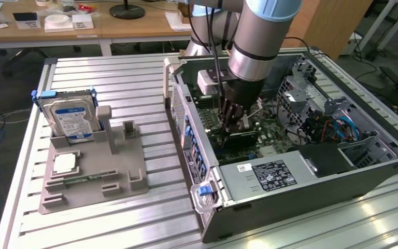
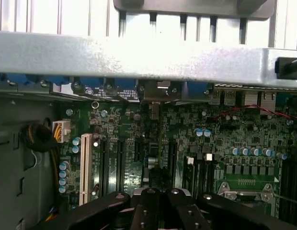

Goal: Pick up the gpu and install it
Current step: 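Press down on the gpu until it lock into place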

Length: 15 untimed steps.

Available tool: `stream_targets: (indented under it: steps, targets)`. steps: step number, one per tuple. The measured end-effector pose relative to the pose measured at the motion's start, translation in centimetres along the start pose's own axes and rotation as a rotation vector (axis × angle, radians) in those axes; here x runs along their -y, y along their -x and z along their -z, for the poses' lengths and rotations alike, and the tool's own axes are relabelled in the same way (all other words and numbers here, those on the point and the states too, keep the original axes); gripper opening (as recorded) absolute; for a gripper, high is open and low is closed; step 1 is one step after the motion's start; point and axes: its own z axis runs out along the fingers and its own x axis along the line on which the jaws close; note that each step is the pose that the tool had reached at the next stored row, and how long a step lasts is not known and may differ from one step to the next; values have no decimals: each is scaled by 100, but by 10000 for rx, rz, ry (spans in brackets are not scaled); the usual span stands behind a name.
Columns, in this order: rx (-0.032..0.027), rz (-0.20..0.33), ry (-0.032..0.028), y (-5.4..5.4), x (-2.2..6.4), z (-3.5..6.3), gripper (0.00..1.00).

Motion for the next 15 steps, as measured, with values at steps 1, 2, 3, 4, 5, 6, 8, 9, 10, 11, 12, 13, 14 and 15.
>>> stream_targets:
  steps: [1,2,3,4,5,6,8,9,10,11,12,13,14,15]
  targets:
    - [0,2,-1,2,2,-2,11]
    - [-1,4,0,1,3,-1,11]
    - [0,5,0,2,3,6,11]
    - [26,6,-16,4,4,18,11]
    - [44,10,-35,7,7,39,11]
    - [29,10,-19,5,4,80,11]
    - [16,8,-9,5,0,141,11]
    - [16,6,-9,5,-1,151,11]
    - [17,6,-10,5,-1,152,11]
    - [16,6,-9,5,-1,153,11]
    - [15,6,-9,5,-2,153,11]
    - [14,6,-9,5,-2,153,11]
    - [14,6,-8,5,-2,154,11]
    - [14,6,-8,5,-1,154,11]
